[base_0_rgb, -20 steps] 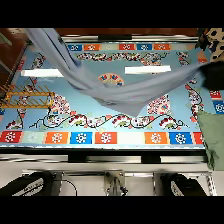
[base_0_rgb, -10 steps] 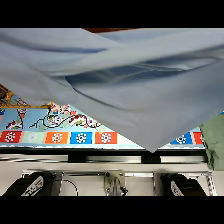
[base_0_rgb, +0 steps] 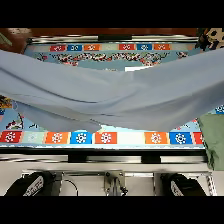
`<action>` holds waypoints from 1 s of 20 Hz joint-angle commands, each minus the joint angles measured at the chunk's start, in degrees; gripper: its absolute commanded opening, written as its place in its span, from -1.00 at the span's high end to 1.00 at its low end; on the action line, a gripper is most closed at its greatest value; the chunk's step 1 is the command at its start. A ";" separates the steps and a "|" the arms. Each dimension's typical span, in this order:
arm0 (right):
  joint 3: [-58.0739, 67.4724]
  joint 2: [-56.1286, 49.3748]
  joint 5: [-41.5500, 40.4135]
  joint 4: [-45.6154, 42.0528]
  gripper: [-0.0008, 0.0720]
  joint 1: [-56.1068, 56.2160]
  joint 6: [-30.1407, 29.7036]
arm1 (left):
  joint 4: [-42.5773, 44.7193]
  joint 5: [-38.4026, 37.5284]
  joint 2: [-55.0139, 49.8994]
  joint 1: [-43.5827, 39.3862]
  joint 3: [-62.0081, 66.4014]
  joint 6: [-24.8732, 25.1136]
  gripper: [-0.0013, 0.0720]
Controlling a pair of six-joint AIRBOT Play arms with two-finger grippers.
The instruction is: Fold the shirts.
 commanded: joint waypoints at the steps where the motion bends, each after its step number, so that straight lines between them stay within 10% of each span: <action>1: 1.51 1.81 0.07 1.36 0.84 -0.04 1.27 | -4.31 2.89 2.51 0.15 1.29 -0.70 0.89; 5: 1.84 6.62 4.72 -3.56 0.84 -0.04 5.66 | 18.80 -8.85 8.31 0.15 1.22 -6.08 0.90; 11: 1.77 -1.46 23.50 -3.67 0.84 -0.04 7.63 | 18.12 -21.20 10.95 0.15 -6.93 -7.93 0.90; 20: 1.77 -38.45 5.77 -5.51 0.84 -0.04 9.25 | 13.53 14.14 -0.87 -1.97 -36.48 2.14 0.89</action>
